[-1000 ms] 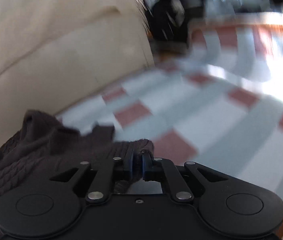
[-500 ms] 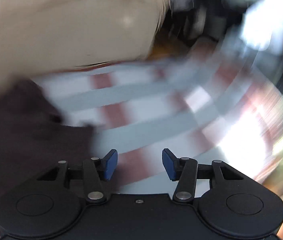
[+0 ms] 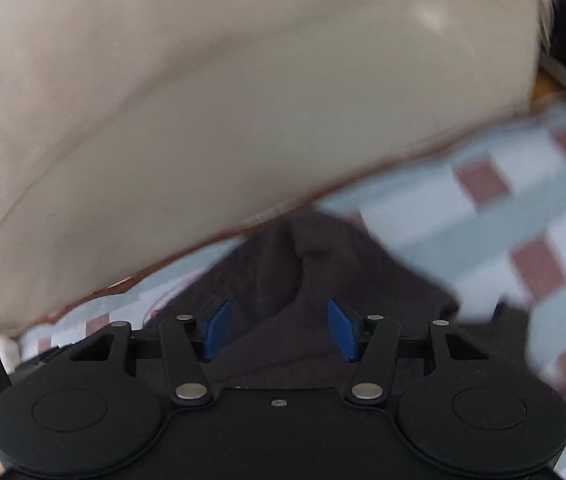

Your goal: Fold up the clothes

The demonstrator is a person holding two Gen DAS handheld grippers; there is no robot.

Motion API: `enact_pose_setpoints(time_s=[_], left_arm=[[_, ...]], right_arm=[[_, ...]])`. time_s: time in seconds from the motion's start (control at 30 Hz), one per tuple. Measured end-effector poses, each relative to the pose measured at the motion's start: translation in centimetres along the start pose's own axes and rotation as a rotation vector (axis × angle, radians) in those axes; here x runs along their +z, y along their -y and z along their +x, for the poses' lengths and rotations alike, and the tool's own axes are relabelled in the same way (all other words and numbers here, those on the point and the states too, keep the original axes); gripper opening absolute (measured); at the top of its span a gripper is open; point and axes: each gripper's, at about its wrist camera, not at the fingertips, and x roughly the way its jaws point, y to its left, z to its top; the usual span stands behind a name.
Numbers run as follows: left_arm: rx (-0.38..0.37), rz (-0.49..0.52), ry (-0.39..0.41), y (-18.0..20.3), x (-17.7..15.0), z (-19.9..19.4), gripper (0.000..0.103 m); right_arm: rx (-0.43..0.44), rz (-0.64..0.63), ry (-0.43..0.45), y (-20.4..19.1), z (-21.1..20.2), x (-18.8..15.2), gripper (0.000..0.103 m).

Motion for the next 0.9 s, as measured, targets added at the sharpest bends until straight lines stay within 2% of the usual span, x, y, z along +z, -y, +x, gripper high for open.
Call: enact_pose_setpoints(time_s=[0.03, 0.13, 0.2, 0.3, 0.4, 0.47, 0.5, 0.53, 0.7, 0.8, 0.83, 0.87, 0.9], left_arm=[[-0.016, -0.009, -0.011, -0.1, 0.1, 0.7, 0.066], [-0.064, -0.034, -0.04, -0.2, 0.3, 2.2, 0.066], [-0.108, -0.025, -0.074, 0.2, 0.4, 3.2, 0.066], [-0.128, 0.027, -0.139, 1.3, 0.5, 4.8, 0.067], [-0.103, 0.088, -0.132, 2.3, 0.6, 5.1, 0.068], [-0.091, 0.131, -0.129, 2.9, 0.7, 5.2, 0.033], [-0.115, 0.168, -0.133, 3.3, 1.0, 4.8, 0.02], [-0.121, 0.208, -0.106, 3.6, 1.2, 3.9, 0.018], [-0.038, 0.365, 0.137, 4.7, 2.0, -2.4, 0.014], [-0.053, 0.28, 0.201, 3.6, 3.0, -5.0, 0.012], [-0.058, 0.252, 0.222, 3.3, 3.4, -5.9, 0.012], [-0.063, 0.223, 0.243, 2.9, 3.8, -6.8, 0.012], [-0.068, 0.195, 0.264, 2.5, 4.1, -7.7, 0.012]], right_arm=[[-0.006, 0.024, -0.003, 1.5, 0.7, -0.2, 0.059], [-0.119, 0.031, 0.061, 5.8, 1.5, -0.4, 0.059], [-0.161, 0.048, 0.074, 8.4, 2.1, -0.2, 0.059], [-0.138, 0.142, 0.071, 11.5, 3.1, 0.2, 0.059], [-0.117, 0.205, 0.047, 12.8, 4.9, 0.2, 0.059], [-0.128, 0.232, 0.027, 13.3, 6.3, -0.1, 0.059], [-0.137, 0.238, 0.021, 13.4, 6.9, -0.3, 0.06], [-0.14, 0.227, 0.021, 13.3, 7.3, -0.5, 0.062], [-0.148, 0.113, -0.012, 11.7, 7.8, -0.3, 0.063], [-0.149, 0.012, -0.023, 11.1, 8.1, -0.6, 0.063], [-0.155, -0.028, -0.007, 11.0, 8.1, -0.7, 0.057], [-0.161, -0.069, 0.009, 10.8, 8.2, -0.8, 0.036], [-0.166, -0.105, 0.029, 10.7, 8.1, -0.9, 0.026]])
